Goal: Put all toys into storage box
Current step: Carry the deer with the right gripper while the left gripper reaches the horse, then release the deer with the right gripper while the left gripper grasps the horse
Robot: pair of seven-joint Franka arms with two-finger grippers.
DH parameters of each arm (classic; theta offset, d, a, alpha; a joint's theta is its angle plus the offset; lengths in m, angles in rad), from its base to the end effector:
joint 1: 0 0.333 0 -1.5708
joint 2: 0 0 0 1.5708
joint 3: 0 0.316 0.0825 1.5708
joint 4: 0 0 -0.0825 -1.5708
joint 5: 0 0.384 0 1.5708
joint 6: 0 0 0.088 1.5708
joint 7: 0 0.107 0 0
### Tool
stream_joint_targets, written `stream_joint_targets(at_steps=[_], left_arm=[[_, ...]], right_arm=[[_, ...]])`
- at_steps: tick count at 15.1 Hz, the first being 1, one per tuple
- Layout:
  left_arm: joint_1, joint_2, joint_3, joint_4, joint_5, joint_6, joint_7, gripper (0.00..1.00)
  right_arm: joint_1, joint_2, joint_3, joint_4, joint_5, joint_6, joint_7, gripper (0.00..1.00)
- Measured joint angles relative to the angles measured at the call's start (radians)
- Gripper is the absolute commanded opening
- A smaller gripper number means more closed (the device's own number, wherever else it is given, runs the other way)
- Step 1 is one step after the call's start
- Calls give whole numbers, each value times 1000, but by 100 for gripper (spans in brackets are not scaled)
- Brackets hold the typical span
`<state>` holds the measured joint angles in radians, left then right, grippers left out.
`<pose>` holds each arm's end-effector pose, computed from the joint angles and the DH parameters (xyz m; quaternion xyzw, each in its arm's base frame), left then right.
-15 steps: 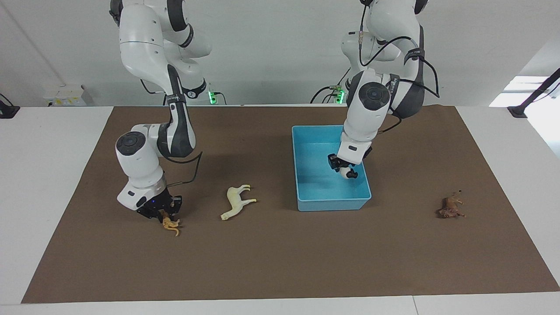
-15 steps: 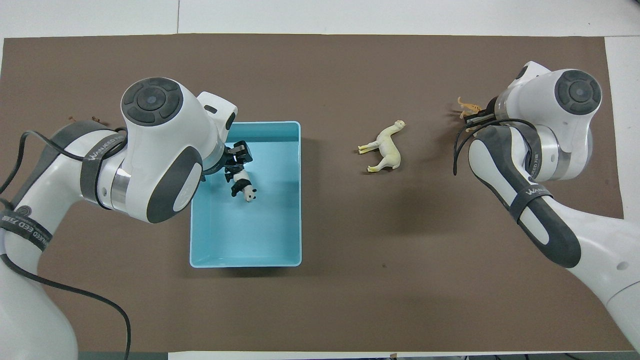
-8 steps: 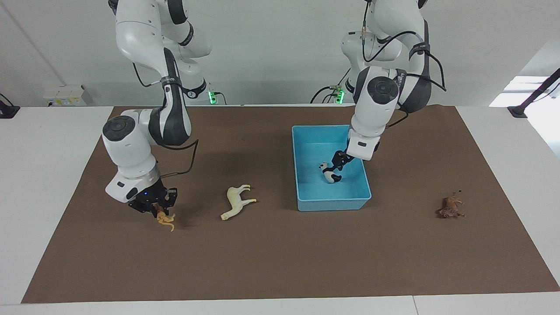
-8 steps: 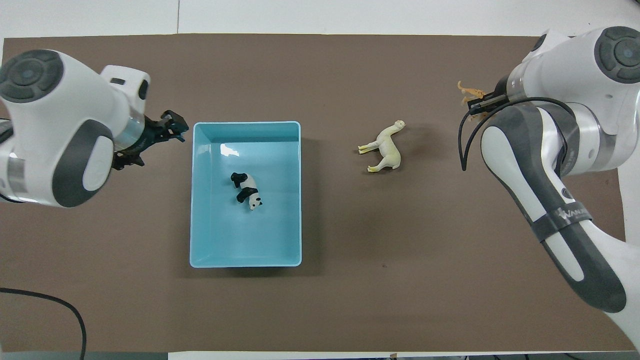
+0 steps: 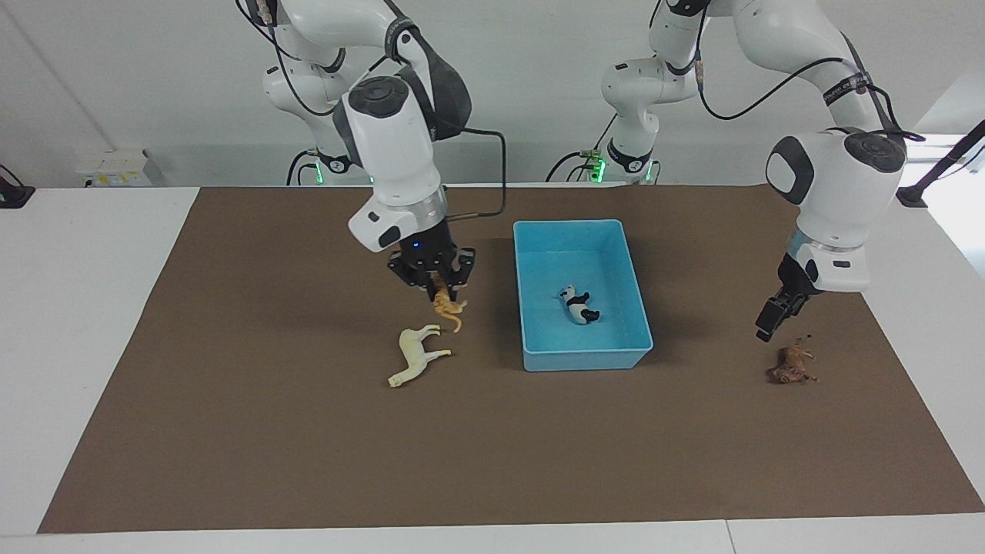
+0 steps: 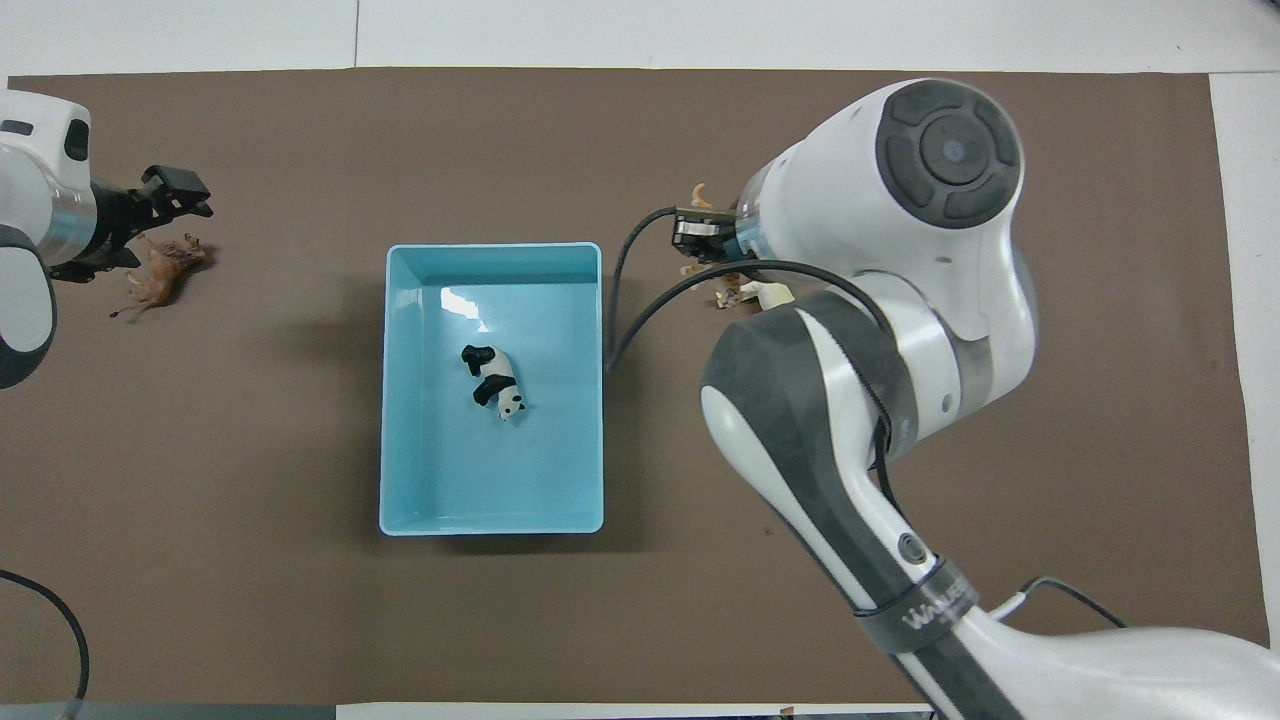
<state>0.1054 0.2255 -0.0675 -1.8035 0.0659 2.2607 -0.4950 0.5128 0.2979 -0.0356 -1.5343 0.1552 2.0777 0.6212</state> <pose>0.6415 0.0288 0.4431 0.9621 0.2459 0.1175 0.0065 0.5950 0.3198 0.5095 -0.9853 0.0988 -0.0694 0.1208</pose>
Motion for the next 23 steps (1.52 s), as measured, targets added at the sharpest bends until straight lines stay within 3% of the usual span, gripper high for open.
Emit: stream_joint_targets(at_steps=[6, 8, 11, 12, 15, 18, 23], left_arm=[[40, 90, 3, -2, 68, 114, 43, 100], [42, 115, 22, -1, 71, 121, -63, 100], [48, 149, 41, 5, 73, 139, -365, 100], [53, 156, 44, 6, 73, 142, -465, 100], [63, 165, 44, 8, 73, 151, -766, 100], [64, 195, 44, 8, 73, 162, -1009, 100], [68, 231, 44, 7, 70, 207, -1153, 100]], right_arm=[[187, 41, 0, -3, 62, 144, 221, 0], [245, 68, 0, -12, 69, 183, 258, 0], [327, 177, 0, -22, 70, 313, 328, 0], [342, 213, 0, -22, 70, 340, 342, 97], [345, 249, -3, -15, 70, 346, 435, 100], [345, 239, -5, 16, 70, 268, 499, 100], [326, 207, -64, 89, 26, 70, 511, 100]])
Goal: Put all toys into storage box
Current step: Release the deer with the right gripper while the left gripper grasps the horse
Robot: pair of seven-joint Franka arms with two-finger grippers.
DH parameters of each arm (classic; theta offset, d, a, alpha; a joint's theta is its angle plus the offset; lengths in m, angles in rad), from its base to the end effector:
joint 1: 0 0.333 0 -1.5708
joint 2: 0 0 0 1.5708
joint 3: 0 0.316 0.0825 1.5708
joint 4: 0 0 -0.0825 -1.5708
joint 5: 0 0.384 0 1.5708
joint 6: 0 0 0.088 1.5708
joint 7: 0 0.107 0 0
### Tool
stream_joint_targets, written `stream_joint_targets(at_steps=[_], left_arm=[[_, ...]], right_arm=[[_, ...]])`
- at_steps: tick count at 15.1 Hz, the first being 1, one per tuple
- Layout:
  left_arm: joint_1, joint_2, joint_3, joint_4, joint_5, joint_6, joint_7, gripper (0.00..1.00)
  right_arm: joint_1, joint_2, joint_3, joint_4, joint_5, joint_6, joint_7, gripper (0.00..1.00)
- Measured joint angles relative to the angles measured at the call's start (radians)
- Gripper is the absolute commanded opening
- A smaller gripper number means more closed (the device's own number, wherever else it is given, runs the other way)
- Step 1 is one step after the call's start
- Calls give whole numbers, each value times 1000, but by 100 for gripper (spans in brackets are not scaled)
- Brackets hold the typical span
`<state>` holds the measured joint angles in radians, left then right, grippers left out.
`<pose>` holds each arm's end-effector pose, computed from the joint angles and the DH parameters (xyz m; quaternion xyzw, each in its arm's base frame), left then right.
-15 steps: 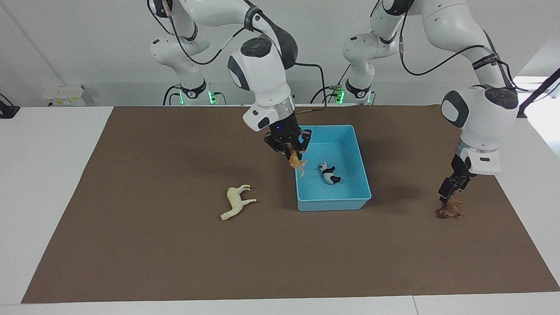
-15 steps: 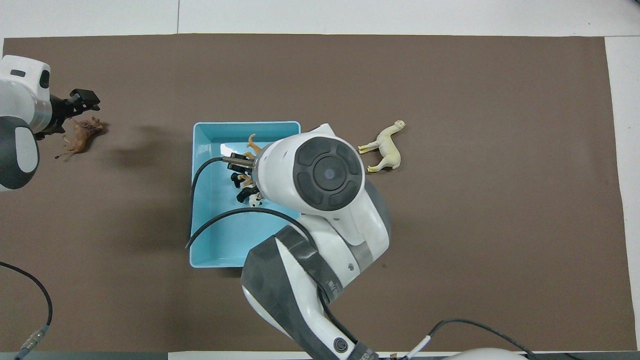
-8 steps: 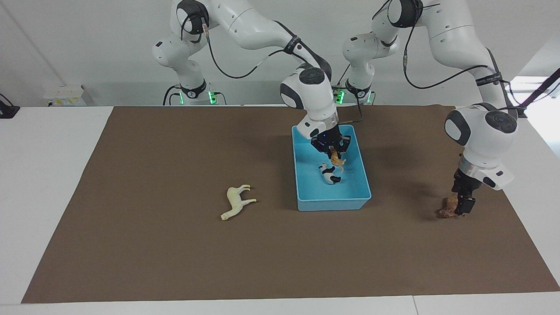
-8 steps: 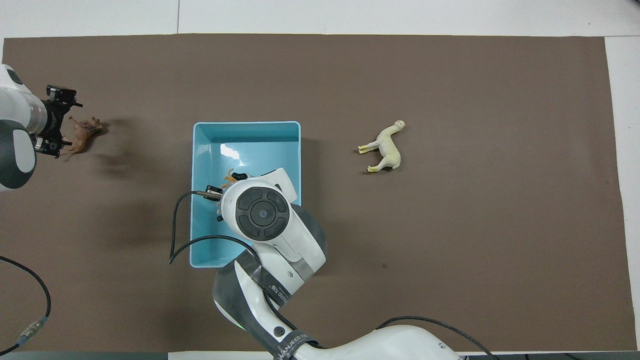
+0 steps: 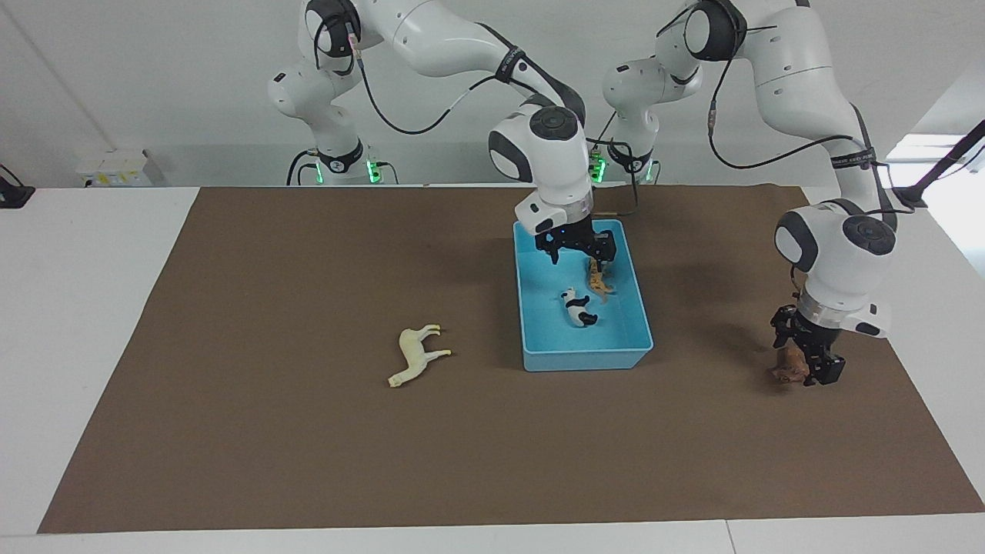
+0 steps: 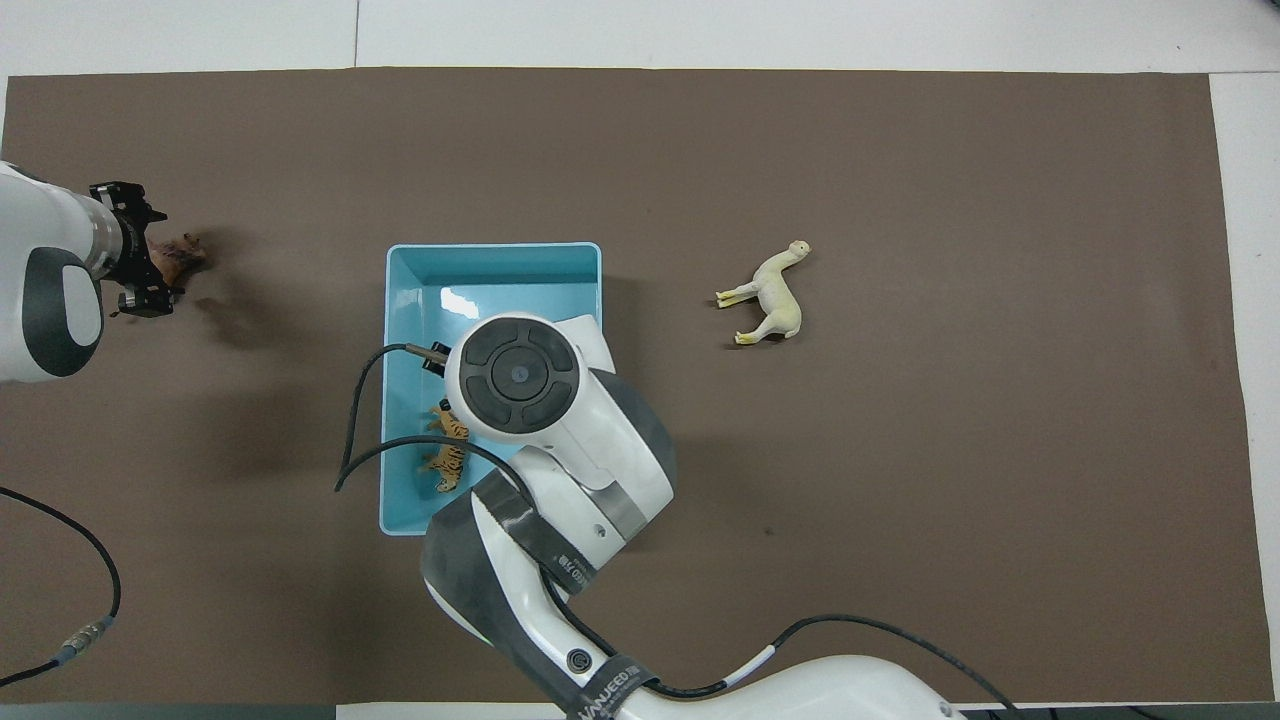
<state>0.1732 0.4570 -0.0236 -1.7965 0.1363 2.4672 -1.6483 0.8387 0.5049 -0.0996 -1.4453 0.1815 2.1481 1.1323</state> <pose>0.6644 0.1014 0.3161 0.6541 0.7476 0.1073 0.0412 0.5179 0.4998 0.4182 -0.9672 0.2264 -0.0133 0.1145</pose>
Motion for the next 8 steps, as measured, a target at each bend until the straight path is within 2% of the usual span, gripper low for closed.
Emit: stream_joint_targets(at_steps=[3, 6, 8], left_arm=[[2, 12, 0, 0, -2, 25, -17, 100], [2, 32, 0, -3, -2, 52, -23, 100], [3, 40, 0, -5, -2, 67, -25, 100]], right_arm=[[-75, -45, -36, 19, -63, -94, -82, 100], [-164, -56, -41, -1, -74, -131, -300, 100], [-215, -60, -43, -61, -91, -130, -475, 100]])
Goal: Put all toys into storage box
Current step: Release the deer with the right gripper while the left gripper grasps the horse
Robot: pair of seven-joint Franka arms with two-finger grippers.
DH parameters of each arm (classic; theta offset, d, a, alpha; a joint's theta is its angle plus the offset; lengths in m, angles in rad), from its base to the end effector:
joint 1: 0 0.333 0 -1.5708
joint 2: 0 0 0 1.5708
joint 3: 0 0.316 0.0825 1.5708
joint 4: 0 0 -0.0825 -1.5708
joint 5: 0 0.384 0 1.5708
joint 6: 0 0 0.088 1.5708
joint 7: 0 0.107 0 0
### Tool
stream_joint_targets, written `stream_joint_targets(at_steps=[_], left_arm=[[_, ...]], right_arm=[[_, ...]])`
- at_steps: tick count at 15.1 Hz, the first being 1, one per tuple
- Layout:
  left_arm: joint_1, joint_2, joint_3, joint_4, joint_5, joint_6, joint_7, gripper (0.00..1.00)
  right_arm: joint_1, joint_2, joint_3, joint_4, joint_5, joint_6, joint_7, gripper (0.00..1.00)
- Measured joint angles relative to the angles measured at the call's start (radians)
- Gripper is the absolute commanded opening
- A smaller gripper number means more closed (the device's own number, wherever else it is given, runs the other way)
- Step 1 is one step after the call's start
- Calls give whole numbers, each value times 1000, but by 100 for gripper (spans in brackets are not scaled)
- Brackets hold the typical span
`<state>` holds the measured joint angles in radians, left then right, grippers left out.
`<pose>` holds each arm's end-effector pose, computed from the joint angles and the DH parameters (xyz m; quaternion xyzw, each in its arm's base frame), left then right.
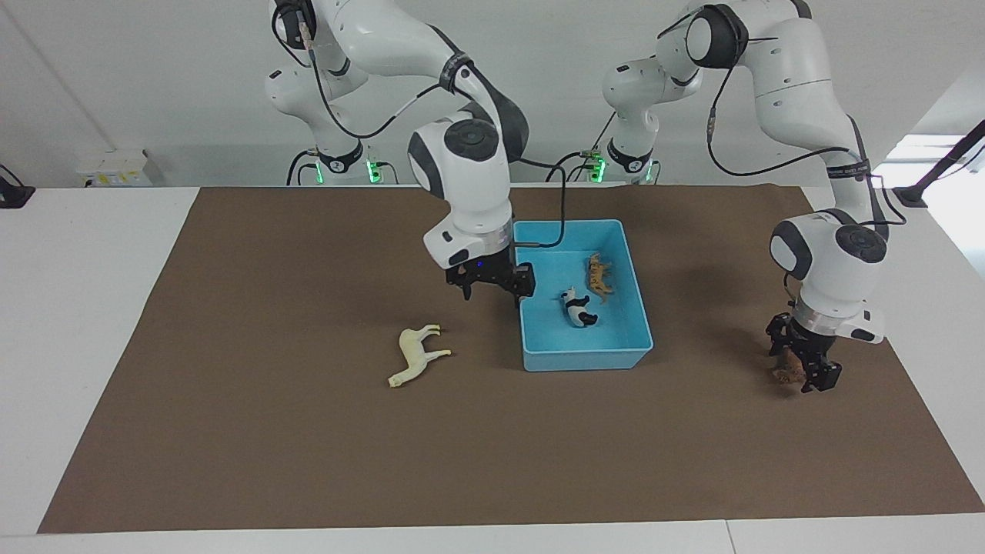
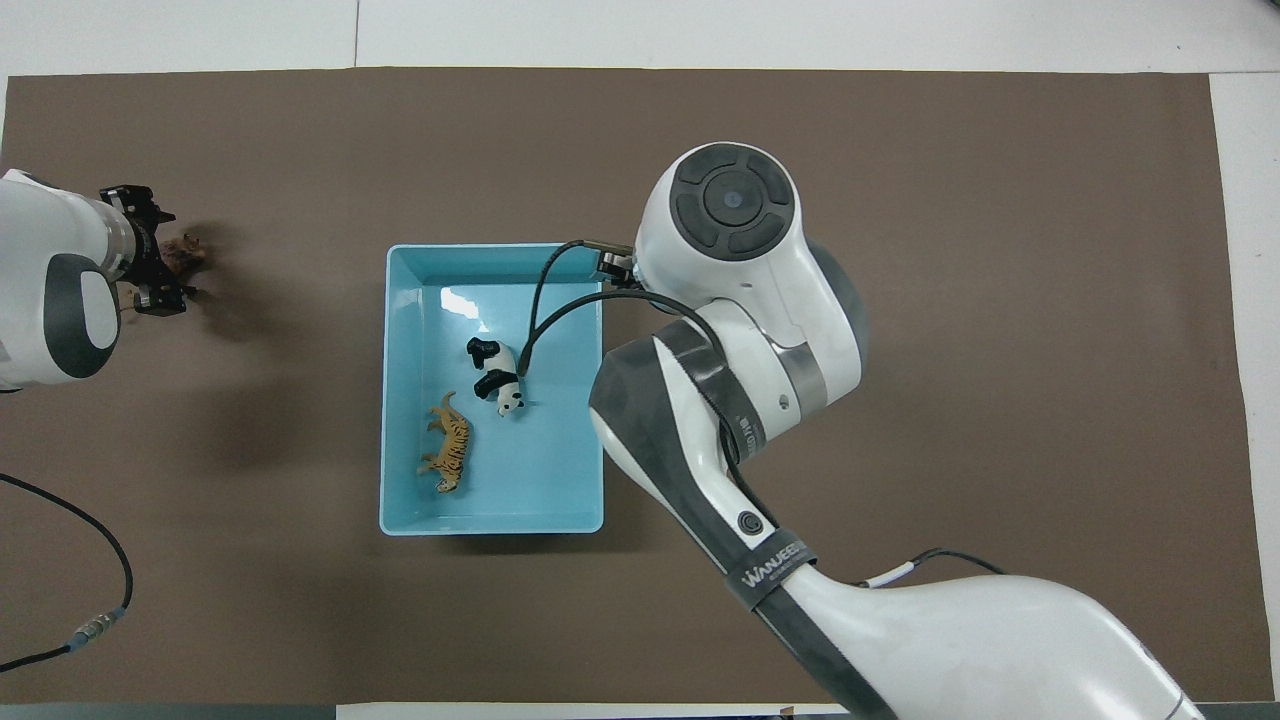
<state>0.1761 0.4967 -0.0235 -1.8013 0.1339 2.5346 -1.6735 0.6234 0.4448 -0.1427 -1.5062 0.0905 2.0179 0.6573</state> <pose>0.6675 0.1027 0.2945 0.6439 0.7550 0.1124 0.0531 0.6044 0.3378 0.4185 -0.9945 0.0982 -0.0242 0.0287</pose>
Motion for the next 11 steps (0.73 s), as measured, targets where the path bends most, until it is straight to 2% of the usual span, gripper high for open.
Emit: stream_joint_targets(at_steps=[1, 2, 3, 5, 6, 7, 11], left_arm=[[2, 2, 0, -3, 0, 8, -1, 94], [4, 4, 0, -8, 0, 19, -2, 80], [6, 5, 0, -13, 0, 26, -2, 59], [8, 5, 0, -18, -1, 31, -2, 25], [9, 5, 0, -19, -1, 31, -2, 10], [11, 5, 0, -19, -1, 31, -2, 0], [10, 5, -4, 0, 4, -14, 1, 0]], right_arm=[[-25, -3, -1, -29, -1, 2, -62, 100], [-51, -7, -2, -57, -2, 5, -109, 100], [-73, -13, -2, -84, -4, 14, -147, 100], [-106, -32, -2, -155, -9, 77, -208, 100], [-114, -41, -2, -192, -12, 113, -221, 100], [-116, -48, -2, -226, -16, 144, -232, 100], [-114, -59, 3, -337, -50, 238, -296, 100]])
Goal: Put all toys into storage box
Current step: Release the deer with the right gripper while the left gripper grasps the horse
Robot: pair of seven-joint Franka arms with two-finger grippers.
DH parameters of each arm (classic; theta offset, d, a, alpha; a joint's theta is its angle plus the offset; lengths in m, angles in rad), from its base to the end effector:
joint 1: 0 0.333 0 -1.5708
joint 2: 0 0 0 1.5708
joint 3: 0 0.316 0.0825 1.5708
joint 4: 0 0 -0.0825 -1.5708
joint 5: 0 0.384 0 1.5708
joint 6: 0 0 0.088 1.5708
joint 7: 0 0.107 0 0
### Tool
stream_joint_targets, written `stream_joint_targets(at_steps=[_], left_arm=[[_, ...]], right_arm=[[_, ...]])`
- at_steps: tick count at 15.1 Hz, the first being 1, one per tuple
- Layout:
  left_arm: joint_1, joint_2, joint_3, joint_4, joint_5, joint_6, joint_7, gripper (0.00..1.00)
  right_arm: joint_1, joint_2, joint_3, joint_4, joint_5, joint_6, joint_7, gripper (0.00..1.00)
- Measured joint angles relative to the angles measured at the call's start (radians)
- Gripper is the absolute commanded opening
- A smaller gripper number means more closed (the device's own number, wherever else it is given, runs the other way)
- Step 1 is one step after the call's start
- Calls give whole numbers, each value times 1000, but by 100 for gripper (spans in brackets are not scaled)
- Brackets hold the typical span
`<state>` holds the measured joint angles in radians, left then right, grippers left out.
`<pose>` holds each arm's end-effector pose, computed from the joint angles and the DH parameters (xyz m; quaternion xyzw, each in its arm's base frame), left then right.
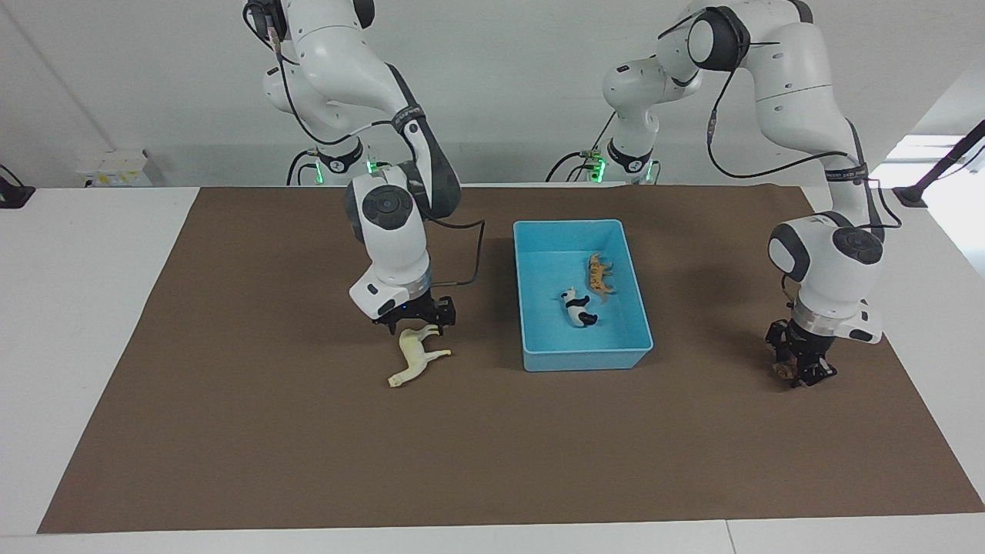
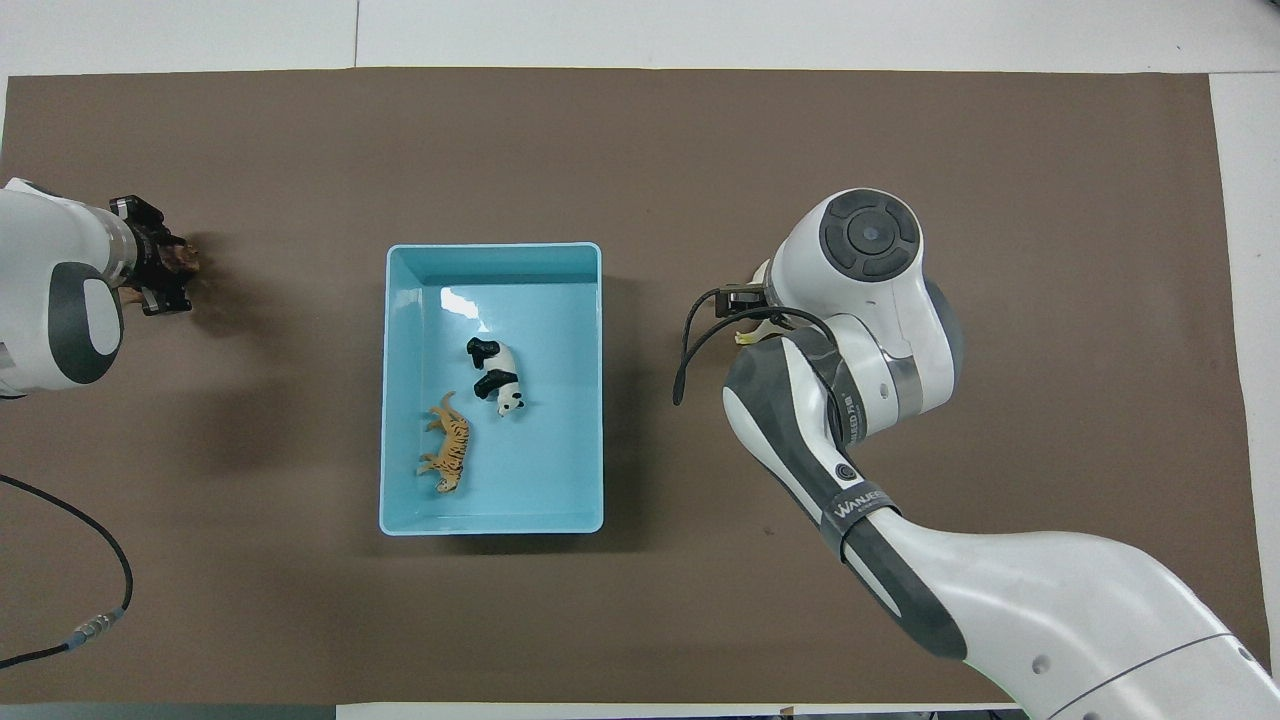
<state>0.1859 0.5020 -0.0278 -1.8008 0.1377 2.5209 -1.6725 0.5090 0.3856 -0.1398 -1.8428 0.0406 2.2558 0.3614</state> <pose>0.6657 0.1066 0.2897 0.6434 0.7567 0.1062 0.0462 0.5948 0.2378 0.3230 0.9998 -0.0032 0.0184 0.0039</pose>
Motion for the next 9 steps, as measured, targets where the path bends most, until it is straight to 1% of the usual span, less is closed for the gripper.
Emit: stream_joint_targets(at_steps=[1, 3, 5, 7, 9], left_arm=[[-6, 0, -3, 33, 2, -65, 2, 0], [-41, -4, -8, 132, 2, -234, 4, 0], [-98, -33, -14, 212, 2, -386, 4, 0], [-158, -108, -23, 244, 2, -539, 4, 0], [-234, -199, -38, 245, -12, -678, 4, 0]], right_arm=[[-2, -1, -1, -18, -9, 15, -24, 100], [-8, -5, -3, -39, -27, 32, -70, 100], [-14, -12, -5, -46, -33, 43, -91, 100], [-21, -13, -5, -47, -34, 63, -97, 100], [-20, -13, -3, -54, -34, 77, -98, 100]])
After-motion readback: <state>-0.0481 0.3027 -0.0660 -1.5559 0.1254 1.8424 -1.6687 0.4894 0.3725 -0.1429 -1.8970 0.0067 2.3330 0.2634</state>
